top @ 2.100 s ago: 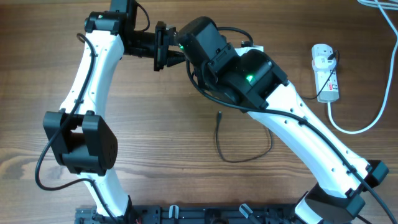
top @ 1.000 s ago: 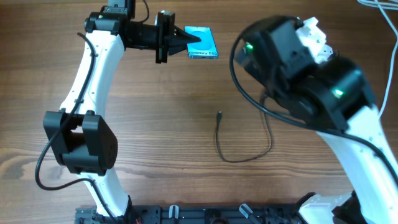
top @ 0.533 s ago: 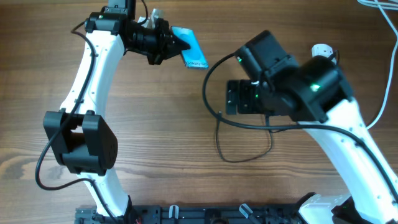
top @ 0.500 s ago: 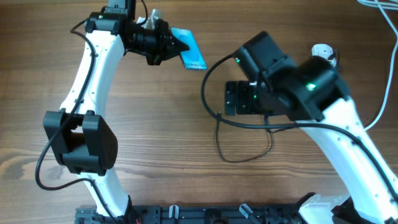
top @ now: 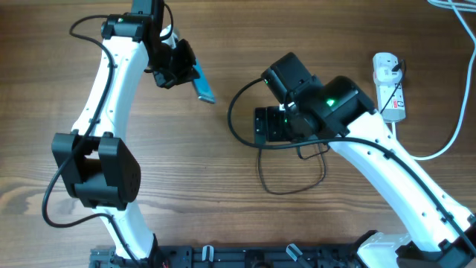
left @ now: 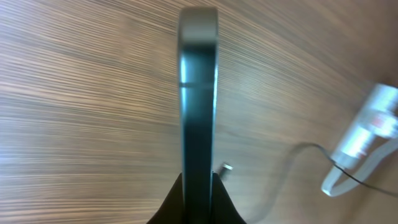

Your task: Plug charger to phone and switch on socket

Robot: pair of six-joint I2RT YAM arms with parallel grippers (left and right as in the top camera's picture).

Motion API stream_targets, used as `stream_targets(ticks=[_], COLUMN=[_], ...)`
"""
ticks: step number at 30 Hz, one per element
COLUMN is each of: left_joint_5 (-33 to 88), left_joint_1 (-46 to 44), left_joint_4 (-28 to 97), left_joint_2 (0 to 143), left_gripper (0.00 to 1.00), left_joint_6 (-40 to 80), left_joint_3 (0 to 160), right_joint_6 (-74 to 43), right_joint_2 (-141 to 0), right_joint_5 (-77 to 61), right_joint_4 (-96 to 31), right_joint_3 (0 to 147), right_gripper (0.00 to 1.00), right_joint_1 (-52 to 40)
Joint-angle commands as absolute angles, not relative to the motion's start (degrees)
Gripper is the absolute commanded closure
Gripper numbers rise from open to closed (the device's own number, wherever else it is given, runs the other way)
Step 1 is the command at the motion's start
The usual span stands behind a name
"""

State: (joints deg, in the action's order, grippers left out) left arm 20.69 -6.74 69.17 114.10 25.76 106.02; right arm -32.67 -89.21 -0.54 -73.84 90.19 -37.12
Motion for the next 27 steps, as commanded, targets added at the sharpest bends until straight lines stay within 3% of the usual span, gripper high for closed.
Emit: stream_targets(ticks=[1,8,15,20,23,27], left_joint_5=[12.8,7.8,7.8,7.4,7.4,7.4], left_joint_1=[-6.9,-6.9,-6.9,-6.9,-6.9,-6.9], left_joint_4=[69.3,69.6,70.0,70.2,70.1,69.9], left_joint_2=[112.7,112.7,112.7,112.7,112.7,112.8], left_gripper=[0.96,0.96,0.96,0.96,0.96,0.96], left_joint_6=[24.9,29.6,29.4,29.4,29.4,29.4], left_joint_3=[106.0,106.0,106.0,106.0,106.0,106.0], right_joint_6=[-32.6,-36.2,-38.2,-38.2,-40.0,-42.2], right_joint_2=[-91.0,-100.2,-107.5,-110.0,-110.4,-110.4], right_joint_5=[-1.6,-1.5,-1.6,-3.9,-4.0,-4.1], right_joint_4=[-72.2,-72.2,-68.3,-63.9,-60.7,-58.0], right_joint_3=[86.6,86.0,85.6,82.9,80.6,78.7], right_gripper=[0.06,0.24,0.24,0.29,0.49,0.55], right_joint_1=[-37.1,-37.5,-37.4,-36.6,-36.7,-36.7])
